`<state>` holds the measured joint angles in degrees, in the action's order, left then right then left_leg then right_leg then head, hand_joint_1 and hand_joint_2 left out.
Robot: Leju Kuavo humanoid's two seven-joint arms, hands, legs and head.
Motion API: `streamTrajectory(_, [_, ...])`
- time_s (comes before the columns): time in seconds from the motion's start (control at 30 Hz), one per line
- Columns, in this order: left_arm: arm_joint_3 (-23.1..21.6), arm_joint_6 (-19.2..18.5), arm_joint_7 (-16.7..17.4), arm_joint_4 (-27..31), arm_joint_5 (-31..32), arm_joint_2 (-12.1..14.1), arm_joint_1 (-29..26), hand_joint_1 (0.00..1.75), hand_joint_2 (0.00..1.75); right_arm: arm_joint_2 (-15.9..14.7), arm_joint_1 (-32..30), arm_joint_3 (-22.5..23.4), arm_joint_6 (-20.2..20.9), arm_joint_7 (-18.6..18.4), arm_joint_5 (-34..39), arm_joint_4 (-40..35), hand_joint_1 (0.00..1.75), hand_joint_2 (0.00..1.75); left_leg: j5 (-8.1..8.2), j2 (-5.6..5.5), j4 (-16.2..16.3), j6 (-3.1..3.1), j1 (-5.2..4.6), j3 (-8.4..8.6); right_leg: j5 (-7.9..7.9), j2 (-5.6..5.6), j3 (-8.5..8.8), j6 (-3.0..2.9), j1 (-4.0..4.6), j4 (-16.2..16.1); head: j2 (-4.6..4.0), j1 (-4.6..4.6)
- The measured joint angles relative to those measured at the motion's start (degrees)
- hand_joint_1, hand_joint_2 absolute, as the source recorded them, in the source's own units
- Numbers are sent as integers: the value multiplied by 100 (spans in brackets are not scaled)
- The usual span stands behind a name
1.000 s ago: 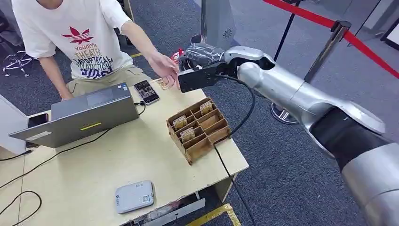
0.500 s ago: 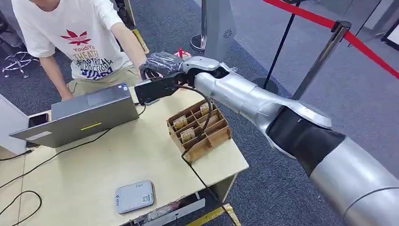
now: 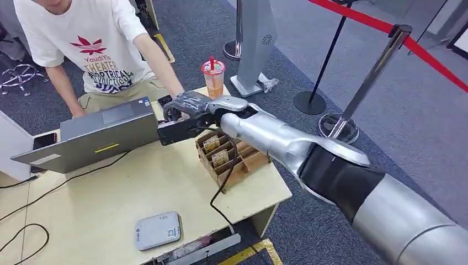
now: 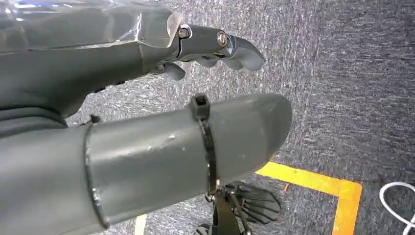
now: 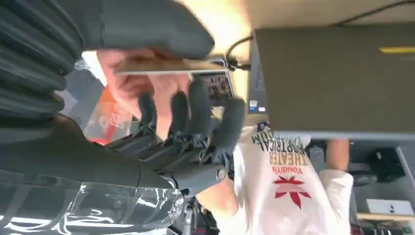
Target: Pass the card to the sensor for recognition and then transmit it.
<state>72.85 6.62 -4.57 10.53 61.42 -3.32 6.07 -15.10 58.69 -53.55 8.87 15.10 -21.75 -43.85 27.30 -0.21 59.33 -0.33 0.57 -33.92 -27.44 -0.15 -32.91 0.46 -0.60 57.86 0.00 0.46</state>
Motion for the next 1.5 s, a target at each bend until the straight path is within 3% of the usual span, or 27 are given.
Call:
streamTrajectory(0.4, [0, 35, -33, 0, -57, 2, -15, 0, 0, 11, -525, 437, -297, 131, -182, -92, 0, 175, 0, 0, 0, 0, 0, 0, 0, 1, 0, 0, 0, 0, 0, 0])
streamTrajectory(0.57, [4, 129, -33, 0, -175, 0, -62, 0, 0, 90, -805, 643, -437, 350, -98, -260, 0, 175, 1, 1, 0, 0, 1, 1, -1, 2, -1, 0, 1, 0, 0, -2])
streamTrajectory(0.87, [55, 240, 18, 0, -321, -28, -100, 0, 0, 286, -2200, 1719, -385, 1155, 984, -1307, 0, 175, 1, -5, -2, 0, 3, -2, -5, -8, 0, -1, 3, -2, 0, 0])
streamTrajectory(1.0, [120, 247, 15, 0, -341, -50, -106, 0, 0, 409, -2992, 2147, -387, 1303, 1392, -1882, 0, 175, 4, -6, -2, -2, 3, -4, -5, -7, 0, -1, 3, -3, 0, 0])
streamTrajectory(1.23, [140, 238, -17, 0, -310, -81, -118, 0, 0, 678, -4238, 2728, -512, 1252, 1578, -2798, 0, 175, 6, -5, -5, -3, 3, -4, -8, -9, -1, -3, 4, -4, 0, 0])
streamTrajectory(1.5, [140, 214, 20, 0, -245, -96, -119, 0, 0, 918, -5012, 3084, -555, 1088, 1648, -3364, 0, 175, 6, -3, -5, -4, 3, -1, -8, -7, -1, -4, 3, -4, 0, 0])
